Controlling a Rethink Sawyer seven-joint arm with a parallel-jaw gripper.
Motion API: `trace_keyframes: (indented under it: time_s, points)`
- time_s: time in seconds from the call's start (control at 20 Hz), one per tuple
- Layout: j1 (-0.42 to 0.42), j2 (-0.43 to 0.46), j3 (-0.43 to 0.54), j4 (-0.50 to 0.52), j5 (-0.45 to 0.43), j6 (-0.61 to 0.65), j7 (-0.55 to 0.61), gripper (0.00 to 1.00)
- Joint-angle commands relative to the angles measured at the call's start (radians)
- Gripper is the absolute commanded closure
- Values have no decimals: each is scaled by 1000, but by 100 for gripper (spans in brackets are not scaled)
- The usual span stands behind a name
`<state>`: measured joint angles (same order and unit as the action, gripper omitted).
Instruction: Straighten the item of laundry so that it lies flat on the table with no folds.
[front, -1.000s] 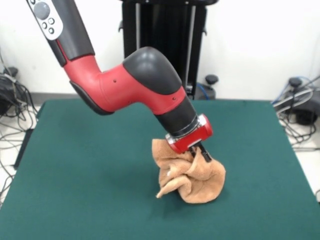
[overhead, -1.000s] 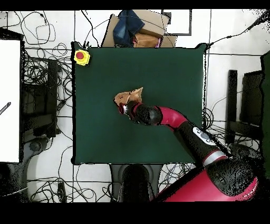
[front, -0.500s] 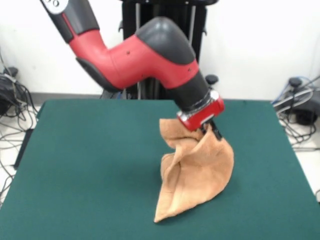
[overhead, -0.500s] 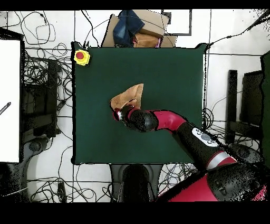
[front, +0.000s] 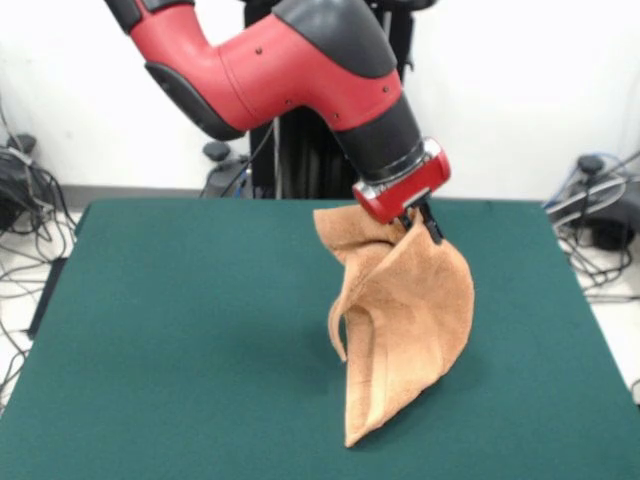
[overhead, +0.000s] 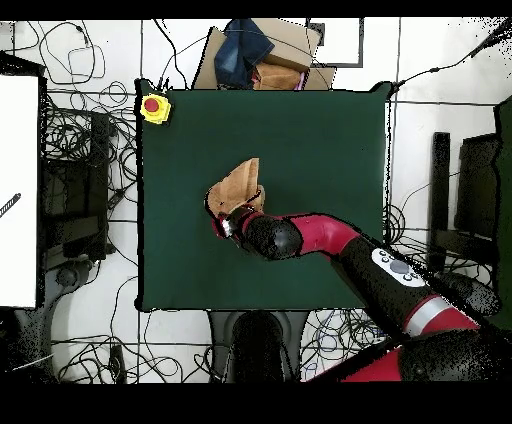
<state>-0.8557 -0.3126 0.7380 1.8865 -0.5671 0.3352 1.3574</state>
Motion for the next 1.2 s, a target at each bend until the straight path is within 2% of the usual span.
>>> trace_keyframes:
  time_s: [0.05,0.2,0.3,0.35,0.55,0.65,0.75,0.9,1.2]
  points:
    - [41,-64,32,35,51,-17,141,100]
    - [63,-125,36,72,76,-20,173,100]
    - [84,-200,32,103,83,-18,189,100]
    - [62,-210,73,135,115,8,185,100]
    - [28,-349,168,248,247,90,214,100]
    - [40,-426,154,272,289,107,225,100]
    - [76,-492,93,271,295,100,226,100]
    - [200,-580,-107,187,176,55,201,100]
    - [305,-548,-254,57,20,-20,135,100]
